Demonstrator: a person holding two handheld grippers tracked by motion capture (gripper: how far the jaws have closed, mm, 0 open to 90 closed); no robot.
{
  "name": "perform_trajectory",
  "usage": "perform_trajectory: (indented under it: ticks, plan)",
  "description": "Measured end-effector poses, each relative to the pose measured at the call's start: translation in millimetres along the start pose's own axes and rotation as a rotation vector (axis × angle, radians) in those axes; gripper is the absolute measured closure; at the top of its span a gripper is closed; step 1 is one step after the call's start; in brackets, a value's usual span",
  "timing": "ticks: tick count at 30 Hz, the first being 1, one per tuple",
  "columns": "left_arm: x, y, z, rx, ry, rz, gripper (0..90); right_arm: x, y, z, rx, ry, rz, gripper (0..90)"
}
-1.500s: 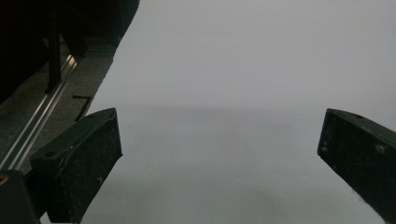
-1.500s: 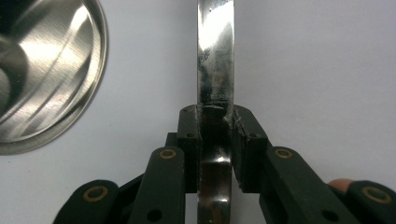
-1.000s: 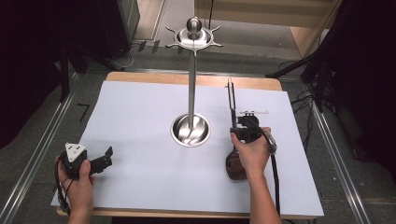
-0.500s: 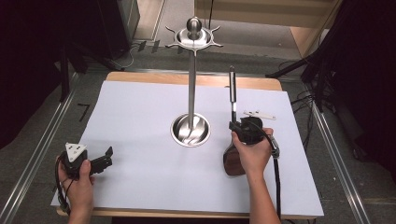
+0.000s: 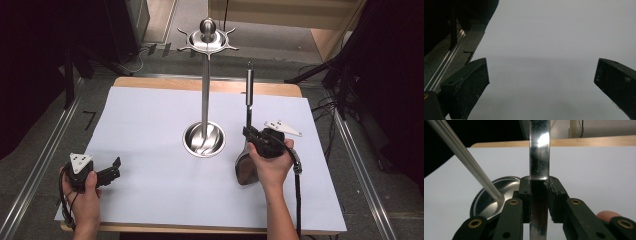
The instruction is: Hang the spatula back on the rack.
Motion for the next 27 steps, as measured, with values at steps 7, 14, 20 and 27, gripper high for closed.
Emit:
perform_trajectory:
  ticks: [7,14,20,27]
  plan:
    - [-0.4,0.0,0.0,-0.001,0.002,0.002,0.3,-6.5,3.6,12.0,0.089,0.052,0.041,76.5]
    - [-0.2,0.1,0.0,0.002,0.001,0.002,0.3,-14.4,5.9,21.8,0.142,0.073,0.069,76.6]
    - [0.1,0.1,0.1,0.002,0.001,-0.003,0.3,-21.2,7.9,33.2,0.19,0.083,0.094,76.5]
    - [0.2,0.1,0.0,0.003,0.003,-0.006,0.3,-32.4,8.4,44.4,0.227,0.116,0.128,76.6]
Point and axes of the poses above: each handheld gripper's, and its own axes: z roughly backward along the jaws, y roughly out of its top, x roughly to its right, the point moved 8 cm from there along -z, roughly forward along the jaws, and after that the axes turned 15 degrees about -x, right-handed, at the moved point
